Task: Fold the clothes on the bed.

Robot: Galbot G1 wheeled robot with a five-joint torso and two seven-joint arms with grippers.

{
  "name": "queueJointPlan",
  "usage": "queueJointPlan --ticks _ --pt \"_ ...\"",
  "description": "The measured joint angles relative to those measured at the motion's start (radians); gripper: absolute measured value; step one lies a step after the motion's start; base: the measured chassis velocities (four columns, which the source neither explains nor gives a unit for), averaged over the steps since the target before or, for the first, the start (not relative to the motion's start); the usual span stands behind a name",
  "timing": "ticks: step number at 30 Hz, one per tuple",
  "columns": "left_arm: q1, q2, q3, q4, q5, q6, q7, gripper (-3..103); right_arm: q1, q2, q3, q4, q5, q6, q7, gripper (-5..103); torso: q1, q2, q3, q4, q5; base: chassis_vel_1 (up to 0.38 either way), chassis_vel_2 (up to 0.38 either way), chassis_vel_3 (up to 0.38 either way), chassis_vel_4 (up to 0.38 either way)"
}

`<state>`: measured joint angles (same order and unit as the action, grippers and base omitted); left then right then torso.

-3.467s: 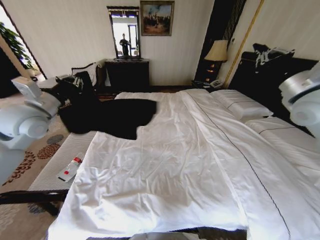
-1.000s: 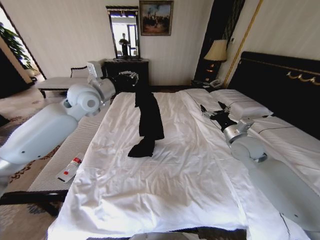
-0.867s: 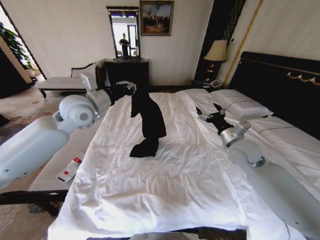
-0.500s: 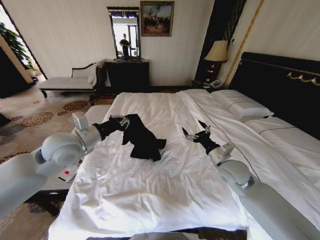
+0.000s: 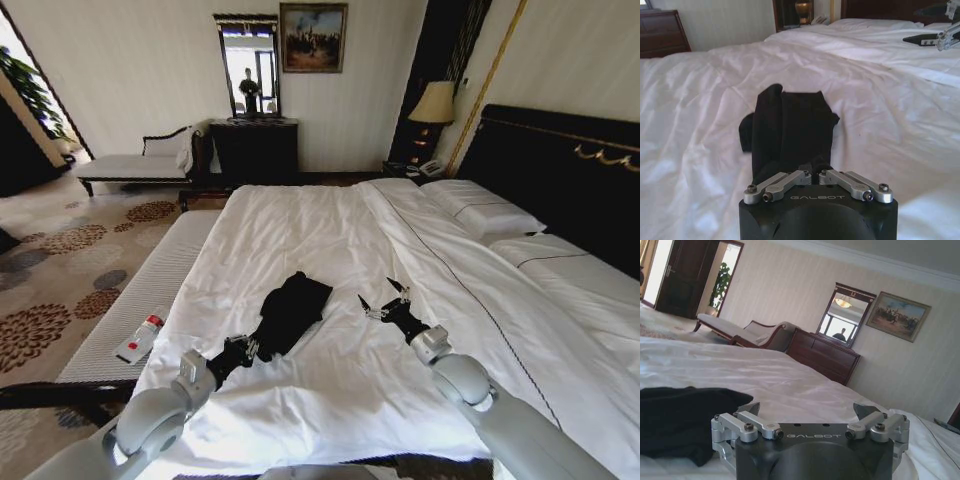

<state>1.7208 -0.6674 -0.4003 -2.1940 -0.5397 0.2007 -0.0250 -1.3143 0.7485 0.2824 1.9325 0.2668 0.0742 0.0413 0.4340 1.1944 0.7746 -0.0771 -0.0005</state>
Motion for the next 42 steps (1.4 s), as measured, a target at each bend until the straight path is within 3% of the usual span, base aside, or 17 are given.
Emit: queueJointPlan --ticks 4,9,17,29,36,42 --pt "0.086 -0.071 -0.012 0.037 0.038 -0.021 0.002 2 0.061 0.004 -0.071 -0.086 -0.123 0.051 -0.032 100 0.000 0.000 0.000 0.0002 -0.0002 0.000 0.000 0.000 0.000" --pt "0.144 -0.129 -0.015 0.044 0.045 -0.030 0.005 2 0.126 0.015 -0.149 -0.141 -0.206 0.086 -0.066 100 0.000 0.000 0.000 0.0000 -0.0001 0.000 0.000 0.000 0.000" --pt "0.193 -0.199 0.033 0.064 0.098 -0.048 0.019 2 0.361 0.069 -0.379 -0.303 -0.521 0.240 -0.175 100 0.000 0.000 0.000 0.0000 -0.0001 0.000 0.000 0.000 0.000" --pt "0.188 -0.223 0.021 0.094 0.093 -0.054 0.025 2 0.715 0.212 -0.682 -0.512 -0.597 0.318 -0.196 100 0.000 0.000 0.000 0.0003 -0.0007 0.000 0.000 0.000 0.000" --pt "0.164 -0.233 0.033 0.094 0.081 -0.052 0.025 2 0.879 0.299 -0.841 -0.648 -0.693 0.426 -0.221 100 0.000 0.000 0.000 0.0000 0.0000 0.000 0.000 0.000 0.000" --pt "0.155 -0.236 0.041 0.096 0.078 -0.053 0.033 2 1.017 0.376 -0.950 -0.730 -0.752 0.477 -0.238 100 0.000 0.000 0.000 0.0001 -0.0004 0.000 0.000 0.000 0.000"
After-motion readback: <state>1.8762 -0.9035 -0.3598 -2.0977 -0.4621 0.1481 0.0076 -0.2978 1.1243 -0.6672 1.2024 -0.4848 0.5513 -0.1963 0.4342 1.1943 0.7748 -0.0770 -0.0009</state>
